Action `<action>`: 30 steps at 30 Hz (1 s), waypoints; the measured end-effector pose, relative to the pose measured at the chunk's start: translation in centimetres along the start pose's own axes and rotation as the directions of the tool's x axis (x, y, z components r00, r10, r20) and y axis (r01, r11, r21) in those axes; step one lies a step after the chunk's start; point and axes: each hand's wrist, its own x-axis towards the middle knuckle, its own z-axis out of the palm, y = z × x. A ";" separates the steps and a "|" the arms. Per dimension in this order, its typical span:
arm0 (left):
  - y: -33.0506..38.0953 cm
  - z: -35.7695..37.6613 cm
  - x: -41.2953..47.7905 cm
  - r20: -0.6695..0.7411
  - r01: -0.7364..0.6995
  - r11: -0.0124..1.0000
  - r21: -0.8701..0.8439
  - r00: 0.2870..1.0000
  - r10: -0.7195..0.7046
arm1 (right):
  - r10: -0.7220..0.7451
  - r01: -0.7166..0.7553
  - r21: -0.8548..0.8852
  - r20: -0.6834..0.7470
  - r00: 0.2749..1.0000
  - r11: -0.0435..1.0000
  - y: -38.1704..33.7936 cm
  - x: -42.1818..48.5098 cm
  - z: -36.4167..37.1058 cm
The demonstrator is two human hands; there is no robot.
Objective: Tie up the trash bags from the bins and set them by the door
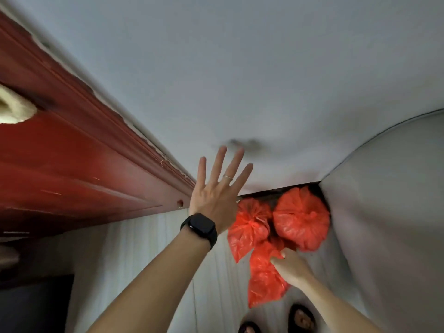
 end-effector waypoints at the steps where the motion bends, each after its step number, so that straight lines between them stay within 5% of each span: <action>1: -0.7 0.4 0.7 -0.049 -0.003 0.999 0.034 0.999 0.005 | -0.004 0.004 -0.016 -0.007 1.000 1.000 -0.4 1.0 -0.2; 11: -2.3 5.0 3.2 -0.244 0.046 0.978 0.202 0.970 0.005 | 0.019 -0.020 0.063 0.016 1.000 0.998 1.9 7.0 -0.1; 17: -2.5 5.5 3.4 -0.298 0.046 0.976 0.214 0.954 0.021 | -0.007 0.134 0.283 -0.410 0.912 0.950 1.7 4.8 1.2; 22: -2.5 4.8 2.9 -0.276 0.016 0.985 0.172 0.961 0.032 | 0.001 -0.013 -0.154 -0.079 0.997 0.988 5.0 6.5 3.0; 30: -3.0 3.1 2.6 -0.195 -0.024 0.991 0.133 0.979 0.050 | -0.069 0.065 -0.277 -0.005 0.998 0.959 5.3 8.0 2.6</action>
